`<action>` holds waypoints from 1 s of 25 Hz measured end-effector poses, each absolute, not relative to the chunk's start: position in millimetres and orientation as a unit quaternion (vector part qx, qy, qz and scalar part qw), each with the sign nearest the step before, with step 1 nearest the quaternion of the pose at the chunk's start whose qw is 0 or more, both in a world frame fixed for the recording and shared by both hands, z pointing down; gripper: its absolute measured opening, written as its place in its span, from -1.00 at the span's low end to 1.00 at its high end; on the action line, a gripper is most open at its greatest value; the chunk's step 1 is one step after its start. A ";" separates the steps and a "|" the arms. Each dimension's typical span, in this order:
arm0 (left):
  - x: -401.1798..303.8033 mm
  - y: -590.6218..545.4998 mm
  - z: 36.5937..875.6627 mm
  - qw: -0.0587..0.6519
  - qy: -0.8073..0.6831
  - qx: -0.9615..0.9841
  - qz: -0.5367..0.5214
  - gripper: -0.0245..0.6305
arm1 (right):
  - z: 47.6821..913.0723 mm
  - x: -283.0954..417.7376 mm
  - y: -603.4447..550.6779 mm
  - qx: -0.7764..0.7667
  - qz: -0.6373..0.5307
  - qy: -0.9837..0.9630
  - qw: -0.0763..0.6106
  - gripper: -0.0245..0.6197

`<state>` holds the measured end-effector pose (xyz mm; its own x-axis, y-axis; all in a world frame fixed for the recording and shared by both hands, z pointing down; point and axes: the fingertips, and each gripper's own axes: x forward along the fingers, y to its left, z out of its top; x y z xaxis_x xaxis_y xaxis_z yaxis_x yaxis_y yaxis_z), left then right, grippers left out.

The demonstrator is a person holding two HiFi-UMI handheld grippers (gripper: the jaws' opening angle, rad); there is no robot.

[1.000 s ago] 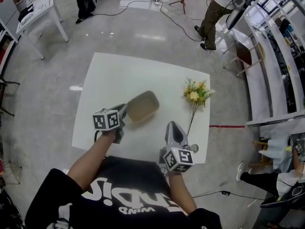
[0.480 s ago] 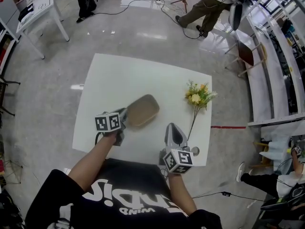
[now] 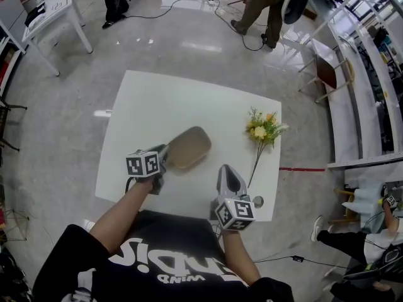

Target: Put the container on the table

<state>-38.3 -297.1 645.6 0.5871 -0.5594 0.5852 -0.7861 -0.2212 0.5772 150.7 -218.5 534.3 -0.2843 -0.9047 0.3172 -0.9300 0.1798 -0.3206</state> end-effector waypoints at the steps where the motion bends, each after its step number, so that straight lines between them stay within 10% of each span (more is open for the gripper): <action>1: -38.6 -296.5 645.3 0.445 -0.436 0.772 0.127 -0.70 | 534.7 149.9 -218.8 0.597 0.230 -0.768 0.027 -0.93; 25: -45.8 -296.1 602.1 0.366 -0.448 0.807 0.120 -0.44 | 531.1 146.7 -207.1 0.585 0.221 -0.780 0.032 -0.93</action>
